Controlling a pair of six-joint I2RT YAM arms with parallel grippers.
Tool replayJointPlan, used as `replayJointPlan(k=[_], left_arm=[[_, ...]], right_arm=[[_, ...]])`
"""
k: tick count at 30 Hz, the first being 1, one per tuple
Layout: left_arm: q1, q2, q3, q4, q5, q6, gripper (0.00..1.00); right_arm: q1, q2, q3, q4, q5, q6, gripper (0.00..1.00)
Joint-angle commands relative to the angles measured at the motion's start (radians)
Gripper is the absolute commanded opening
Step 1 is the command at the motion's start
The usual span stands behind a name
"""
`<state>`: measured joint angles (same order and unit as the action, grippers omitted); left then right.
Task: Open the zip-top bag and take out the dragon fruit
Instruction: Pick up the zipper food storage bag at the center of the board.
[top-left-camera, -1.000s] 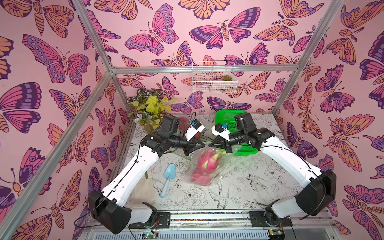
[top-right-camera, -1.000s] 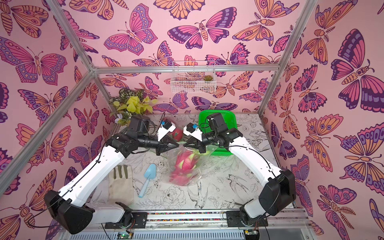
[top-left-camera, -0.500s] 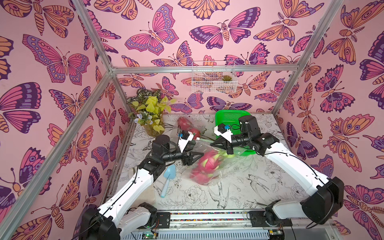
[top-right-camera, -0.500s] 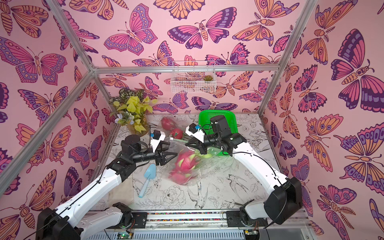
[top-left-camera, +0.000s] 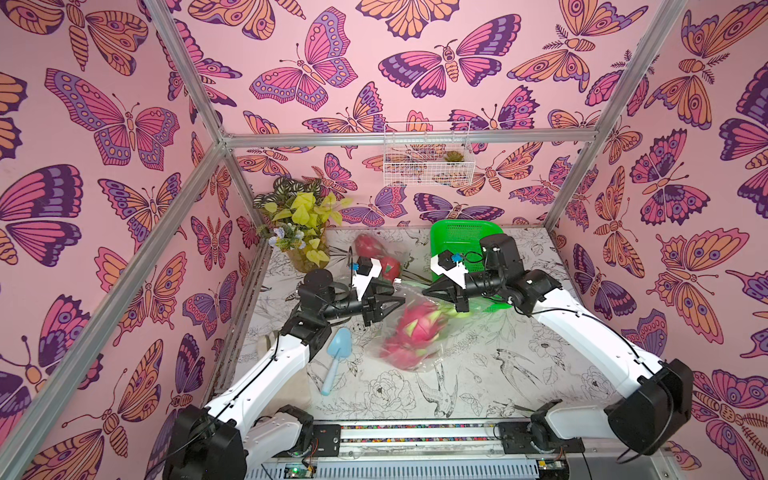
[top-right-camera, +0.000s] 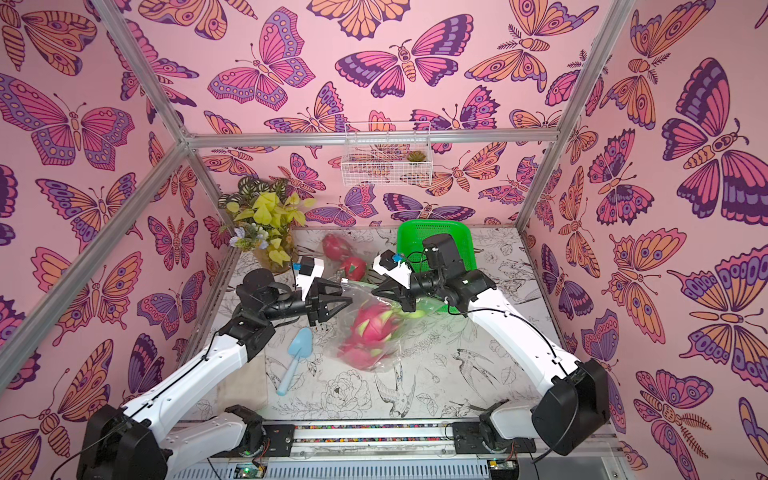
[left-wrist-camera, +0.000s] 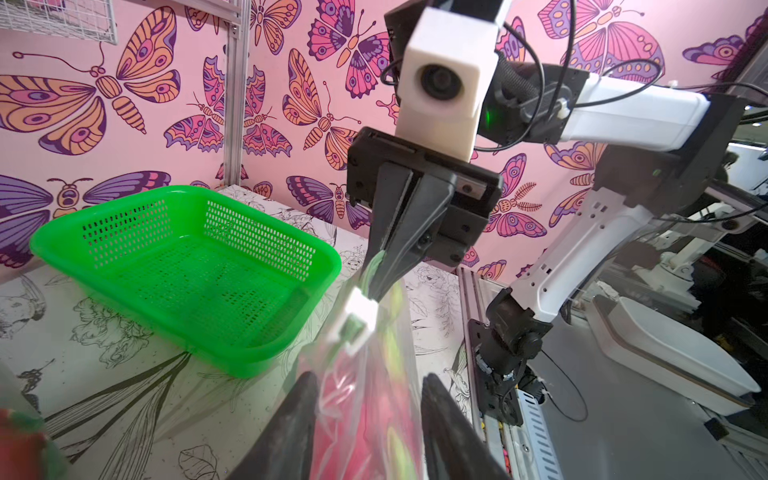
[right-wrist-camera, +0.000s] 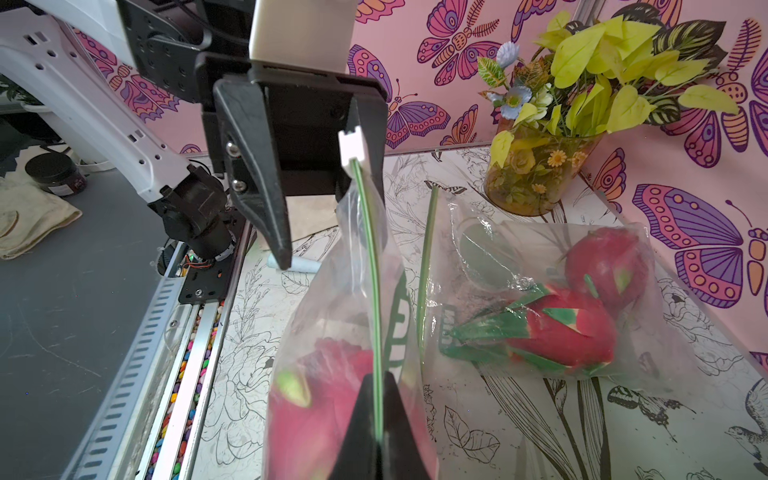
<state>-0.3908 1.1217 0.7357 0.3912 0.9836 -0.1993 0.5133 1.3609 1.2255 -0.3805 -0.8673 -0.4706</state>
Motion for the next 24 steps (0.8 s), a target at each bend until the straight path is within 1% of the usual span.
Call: replayJointPlan(k=[1,3,5,6,8,9,11,14,16,18,19,20,21,24], left_arm=[[0.004,0.006,0.023,0.061,0.079,-0.008,0.28],[0.004,0.008,0.027,0.061,0.079,-0.007,0.16],[0.004,0.013,0.036,0.063,0.086,-0.006,0.07],[0.004,0.014,0.04,0.063,0.088,-0.007,0.04],[0.004,0.021,0.047,0.063,0.102,-0.008,0.0],[0.004,0.021,0.049,0.063,0.099,-0.007,0.0],[0.004,0.02,0.05,0.063,0.078,-0.011,0.0],[0.002,0.022,0.06,0.051,0.063,-0.013,0.0],[0.002,0.025,0.066,0.048,0.051,-0.017,0.0],[0.001,0.03,0.07,0.042,0.047,-0.018,0.0],[0.001,0.032,0.072,0.041,0.05,-0.02,0.0],[0.0,0.035,0.075,0.042,0.052,-0.023,0.0],[-0.002,0.037,0.078,0.039,0.051,-0.026,0.0],[-0.005,0.039,0.083,0.029,0.053,-0.028,0.0]], right_arm=[[0.007,-0.021,0.002,0.019,-0.039,0.016,0.0],[0.007,-0.02,0.003,0.017,-0.044,0.017,0.0],[0.007,-0.02,0.006,0.016,-0.045,0.023,0.0],[0.007,-0.019,0.008,0.017,-0.045,0.028,0.04],[0.007,-0.019,0.014,0.015,-0.033,0.046,0.31],[0.007,-0.02,0.017,0.021,-0.018,0.066,0.4],[0.007,-0.025,0.032,0.038,0.063,0.175,0.58],[0.006,-0.017,0.097,-0.021,0.16,0.267,0.62],[0.007,-0.006,0.147,-0.075,0.152,0.312,0.63],[0.01,0.001,0.19,-0.123,0.128,0.324,0.65],[0.018,0.0,0.205,-0.13,0.144,0.332,0.65],[0.028,-0.001,0.215,-0.134,0.162,0.336,0.63],[0.043,0.002,0.232,-0.15,0.165,0.316,0.59],[0.097,0.045,0.33,-0.27,0.169,0.228,0.58]])
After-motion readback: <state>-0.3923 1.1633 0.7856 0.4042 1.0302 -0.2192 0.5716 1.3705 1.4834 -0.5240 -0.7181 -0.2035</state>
